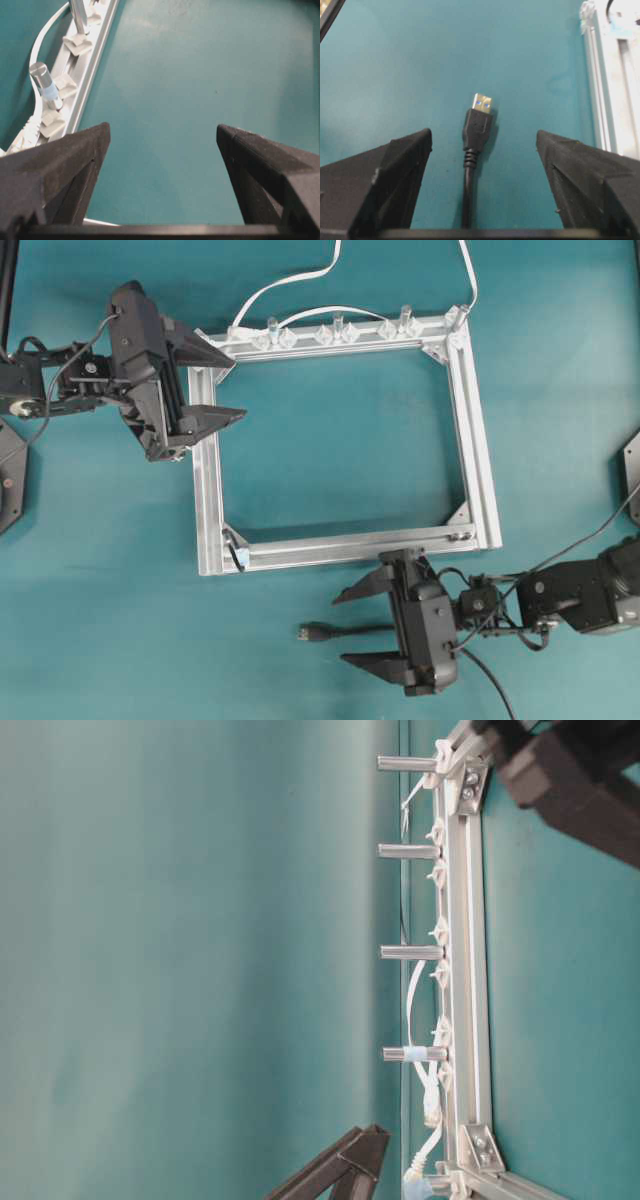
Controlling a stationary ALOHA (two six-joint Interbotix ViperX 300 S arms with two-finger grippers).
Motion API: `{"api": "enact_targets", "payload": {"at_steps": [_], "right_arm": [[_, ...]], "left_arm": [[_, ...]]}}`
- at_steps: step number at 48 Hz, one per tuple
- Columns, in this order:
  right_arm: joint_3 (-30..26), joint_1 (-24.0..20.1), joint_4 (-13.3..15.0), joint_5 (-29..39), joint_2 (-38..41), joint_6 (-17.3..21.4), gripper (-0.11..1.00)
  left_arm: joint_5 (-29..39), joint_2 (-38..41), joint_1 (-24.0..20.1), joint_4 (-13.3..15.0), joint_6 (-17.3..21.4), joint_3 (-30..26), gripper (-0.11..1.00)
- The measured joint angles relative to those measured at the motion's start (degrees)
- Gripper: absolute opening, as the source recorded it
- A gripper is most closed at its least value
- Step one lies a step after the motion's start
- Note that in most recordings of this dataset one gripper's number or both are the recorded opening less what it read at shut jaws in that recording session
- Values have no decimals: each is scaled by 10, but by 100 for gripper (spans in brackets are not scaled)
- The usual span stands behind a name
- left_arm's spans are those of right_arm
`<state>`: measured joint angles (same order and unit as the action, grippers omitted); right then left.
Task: Insert the wire through the string loop located on the left side.
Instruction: 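Lower the right gripper and grasp the black USB cable behind the plug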
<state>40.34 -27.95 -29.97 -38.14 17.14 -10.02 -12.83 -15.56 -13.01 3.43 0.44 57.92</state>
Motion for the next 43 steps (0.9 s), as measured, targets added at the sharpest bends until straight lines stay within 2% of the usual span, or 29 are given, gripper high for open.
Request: {"api": "enact_targets", "payload": {"at_steps": [20, 43], "right_arm": [[-2, 0, -12, 0, 23, 0, 87], [-2, 0, -14, 28, 30, 0, 86]], "left_arm": [[0, 0, -1, 1, 0, 0, 90], [1, 1, -1, 0, 0, 4, 90]]}}
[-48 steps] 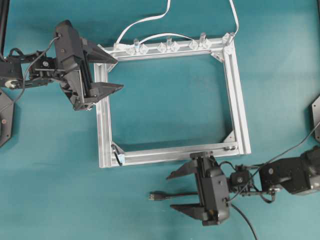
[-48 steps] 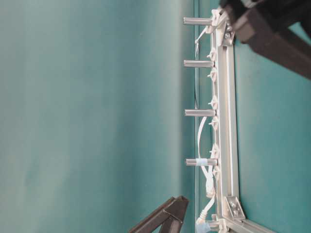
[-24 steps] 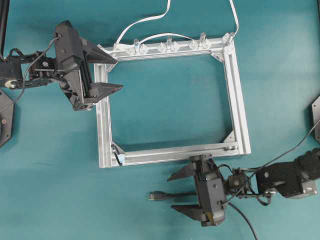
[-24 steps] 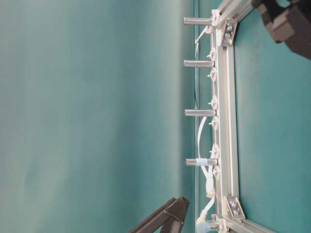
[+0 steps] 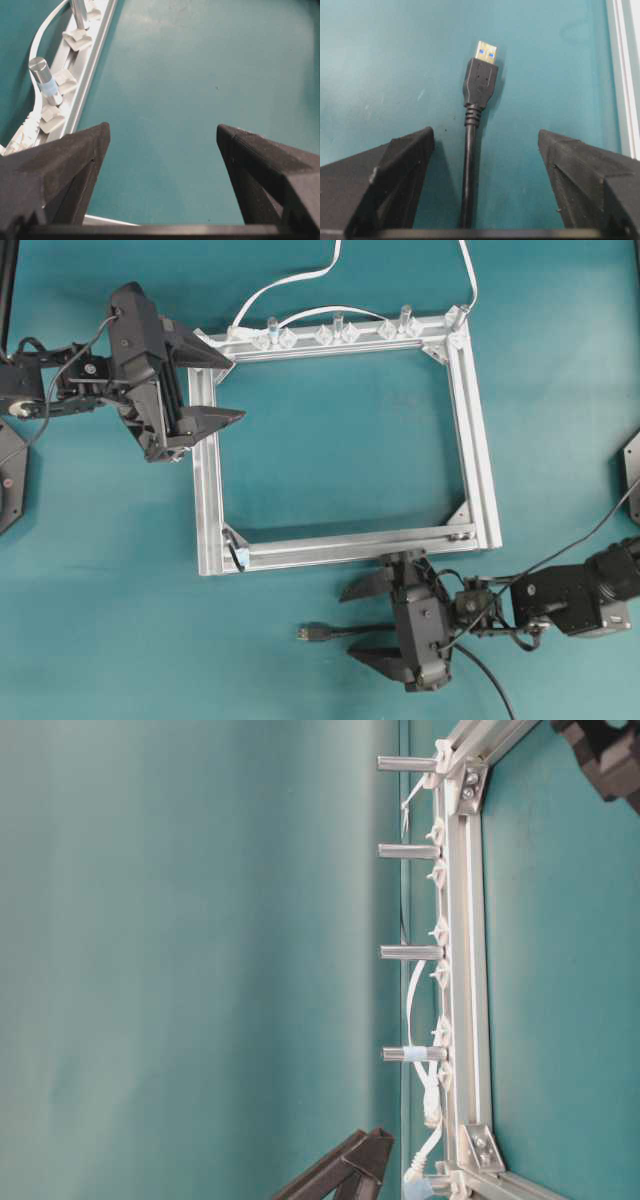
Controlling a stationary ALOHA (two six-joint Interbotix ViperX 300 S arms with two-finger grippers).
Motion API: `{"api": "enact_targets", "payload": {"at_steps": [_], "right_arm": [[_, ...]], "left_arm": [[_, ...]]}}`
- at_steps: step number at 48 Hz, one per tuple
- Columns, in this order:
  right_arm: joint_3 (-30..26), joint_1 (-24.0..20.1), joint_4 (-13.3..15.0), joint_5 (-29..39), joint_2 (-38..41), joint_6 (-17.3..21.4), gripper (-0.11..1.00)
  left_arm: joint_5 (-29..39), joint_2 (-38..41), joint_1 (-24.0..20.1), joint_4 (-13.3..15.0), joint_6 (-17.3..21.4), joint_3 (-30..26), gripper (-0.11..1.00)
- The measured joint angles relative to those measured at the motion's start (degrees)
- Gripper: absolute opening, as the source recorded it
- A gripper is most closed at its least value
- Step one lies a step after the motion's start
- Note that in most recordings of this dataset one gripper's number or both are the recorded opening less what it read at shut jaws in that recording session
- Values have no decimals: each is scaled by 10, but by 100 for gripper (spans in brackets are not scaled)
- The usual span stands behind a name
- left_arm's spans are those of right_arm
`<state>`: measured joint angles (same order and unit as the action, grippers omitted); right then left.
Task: Insert the wire through the string loop located on the left side.
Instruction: 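Lower the right gripper and grasp the black USB cable behind the plug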
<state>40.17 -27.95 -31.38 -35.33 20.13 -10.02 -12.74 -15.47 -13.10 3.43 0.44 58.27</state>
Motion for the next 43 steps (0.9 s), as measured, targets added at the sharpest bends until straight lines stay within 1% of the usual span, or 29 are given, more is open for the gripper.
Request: {"api": "enact_targets", "payload": {"at_steps": [5, 9, 21, 27, 33, 43], "right_arm": [[-3, 0, 0, 2, 3, 1, 84], [-8, -1, 1, 9, 4, 0, 76], [-32, -4, 0, 47, 13, -1, 36], [-44, -4, 1, 74, 17, 2, 11], [-51, -4, 0, 89, 17, 10, 10], [-53, -3, 0, 90, 17, 15, 10]], "left_arm": [[-1, -1, 1, 1, 0, 0, 90], [-1, -1, 1, 0, 0, 0, 90], [0, 0, 1, 0, 0, 0, 90], [-1, 0, 1, 0, 0, 0, 90], [-1, 0, 1, 0, 0, 0, 90], [-1, 0, 1, 0, 0, 0, 90]]}}
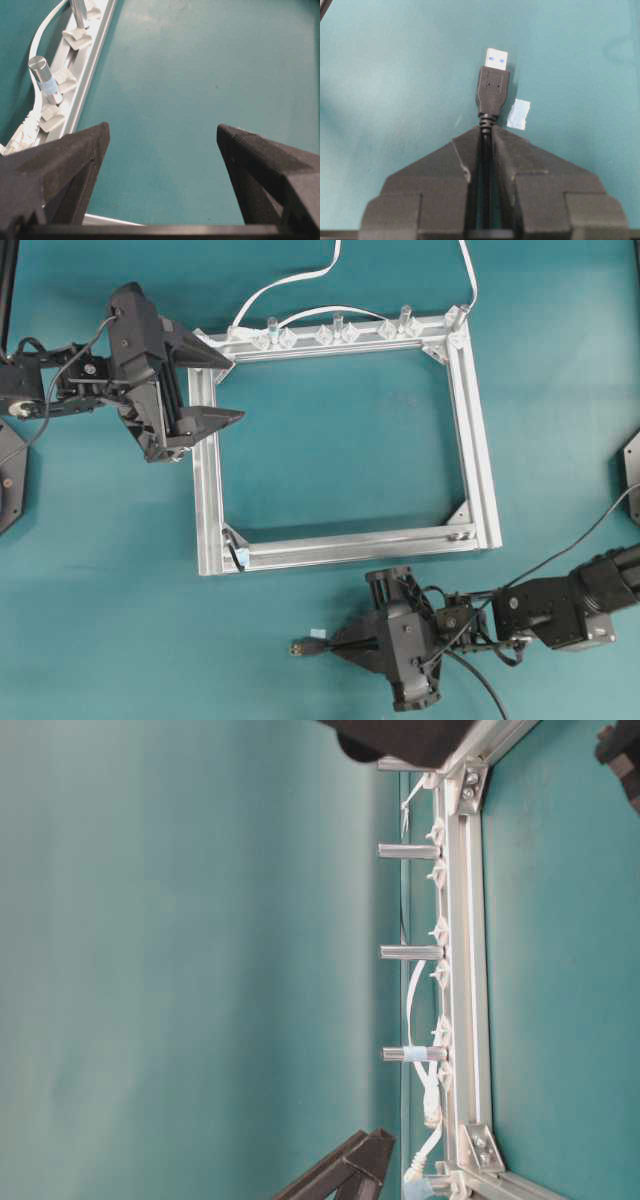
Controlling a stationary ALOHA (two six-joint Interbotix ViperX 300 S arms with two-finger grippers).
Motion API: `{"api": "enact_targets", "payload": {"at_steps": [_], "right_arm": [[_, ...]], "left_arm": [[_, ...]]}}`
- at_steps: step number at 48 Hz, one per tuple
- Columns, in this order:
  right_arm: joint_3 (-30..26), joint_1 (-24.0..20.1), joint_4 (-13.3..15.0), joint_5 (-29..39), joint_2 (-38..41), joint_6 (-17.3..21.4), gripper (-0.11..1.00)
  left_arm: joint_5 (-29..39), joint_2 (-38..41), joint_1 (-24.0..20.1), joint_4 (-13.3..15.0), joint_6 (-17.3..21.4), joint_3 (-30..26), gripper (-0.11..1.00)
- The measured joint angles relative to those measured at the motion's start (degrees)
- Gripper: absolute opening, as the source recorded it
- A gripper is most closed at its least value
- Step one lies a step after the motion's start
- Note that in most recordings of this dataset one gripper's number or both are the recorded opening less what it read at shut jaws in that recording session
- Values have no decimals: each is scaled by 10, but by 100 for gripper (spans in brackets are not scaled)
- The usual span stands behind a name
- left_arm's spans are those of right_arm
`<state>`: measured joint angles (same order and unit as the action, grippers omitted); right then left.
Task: Insert the wire through the string loop located on the left side.
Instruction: 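Lower the right gripper and grasp the black USB cable behind the plug, then lift the USB plug with the right gripper toward the zip-tie loop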
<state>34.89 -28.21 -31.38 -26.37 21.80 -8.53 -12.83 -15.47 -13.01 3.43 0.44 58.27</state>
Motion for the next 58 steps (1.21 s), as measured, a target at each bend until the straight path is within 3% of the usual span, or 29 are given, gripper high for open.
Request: {"api": "enact_targets", "payload": {"at_steps": [24, 47, 58], "right_arm": [[45, 34, 0, 2, -45, 3, 10], [50, 33, 0, 3, -49, 2, 10], [52, 33, 0, 18, -89, 2, 10]], "left_arm": [[0, 0, 0, 0, 0, 1, 90], [0, 0, 4, 1, 0, 1, 90], [4, -1, 12, 0, 0, 0, 89]]}}
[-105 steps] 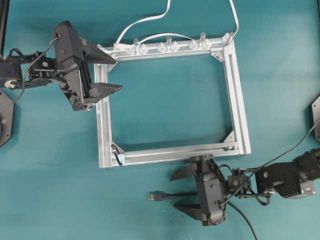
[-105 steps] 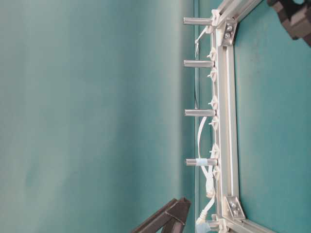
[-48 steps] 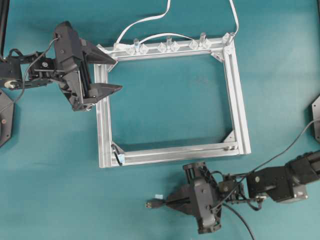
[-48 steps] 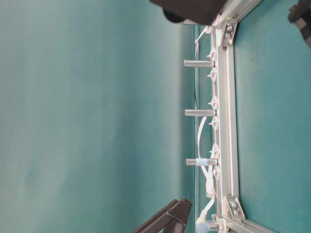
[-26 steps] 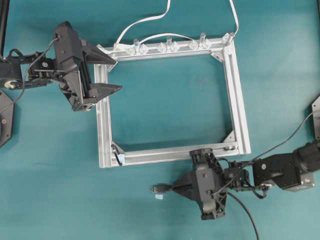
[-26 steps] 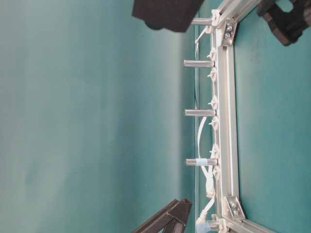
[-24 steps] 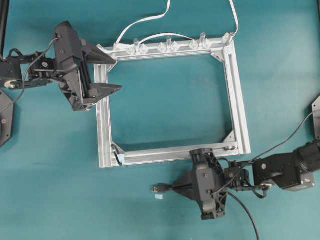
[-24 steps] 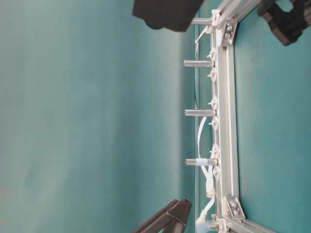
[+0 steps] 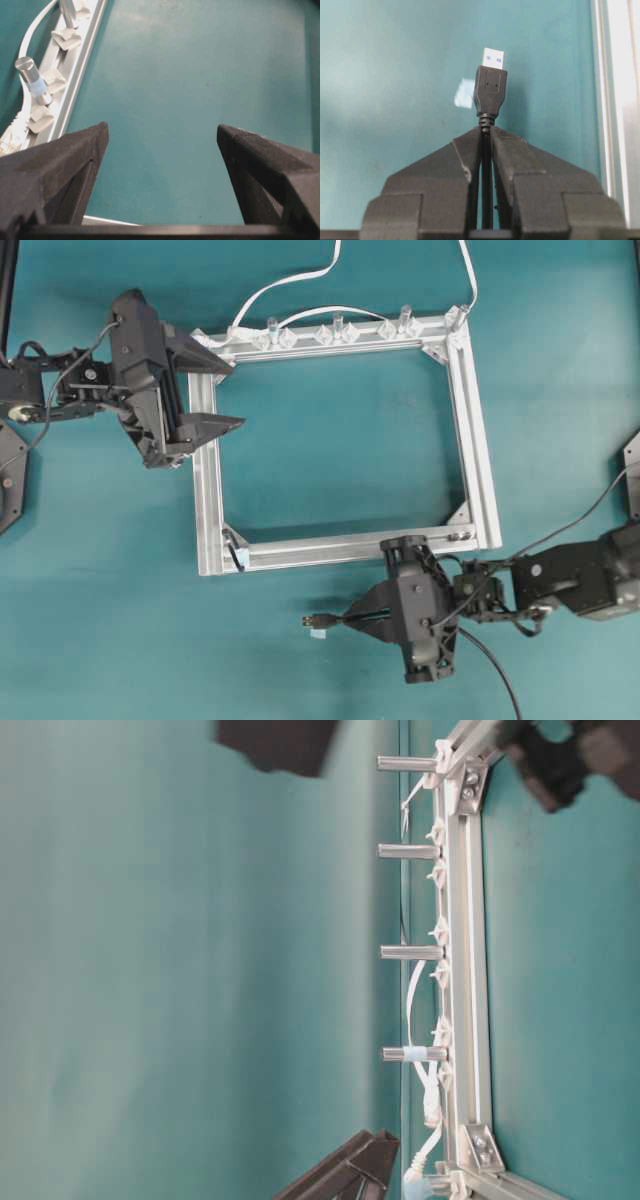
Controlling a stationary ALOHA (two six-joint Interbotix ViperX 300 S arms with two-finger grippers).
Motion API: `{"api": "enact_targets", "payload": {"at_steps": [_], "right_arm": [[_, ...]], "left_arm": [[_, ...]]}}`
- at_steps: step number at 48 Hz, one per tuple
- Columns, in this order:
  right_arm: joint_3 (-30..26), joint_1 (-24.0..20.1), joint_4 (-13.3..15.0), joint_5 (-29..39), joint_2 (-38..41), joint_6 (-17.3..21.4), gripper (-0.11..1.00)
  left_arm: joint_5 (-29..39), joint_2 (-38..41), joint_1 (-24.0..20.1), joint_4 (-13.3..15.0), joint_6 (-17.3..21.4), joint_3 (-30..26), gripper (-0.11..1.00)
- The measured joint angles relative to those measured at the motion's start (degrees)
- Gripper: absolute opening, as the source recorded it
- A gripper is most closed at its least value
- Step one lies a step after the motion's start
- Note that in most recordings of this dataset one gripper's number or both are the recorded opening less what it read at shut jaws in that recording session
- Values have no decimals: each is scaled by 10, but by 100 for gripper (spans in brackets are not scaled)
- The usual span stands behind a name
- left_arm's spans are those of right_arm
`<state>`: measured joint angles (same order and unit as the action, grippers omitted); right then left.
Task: Insert the wire through the string loop located on the left side.
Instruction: 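Lift the USB plug with the right gripper toward the zip-tie loop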
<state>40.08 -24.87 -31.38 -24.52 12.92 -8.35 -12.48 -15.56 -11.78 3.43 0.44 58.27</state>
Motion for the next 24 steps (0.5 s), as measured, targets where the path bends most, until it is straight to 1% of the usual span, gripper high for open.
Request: {"api": "enact_targets", "payload": {"at_steps": [13, 24], "right_arm": [[0, 13, 0, 76, -70, -3, 10], [0, 24, 2, 101, -100, -2, 10]], "left_arm": [[4, 0, 2, 1, 0, 1, 89], [4, 0, 6, 1, 0, 1, 89]]}}
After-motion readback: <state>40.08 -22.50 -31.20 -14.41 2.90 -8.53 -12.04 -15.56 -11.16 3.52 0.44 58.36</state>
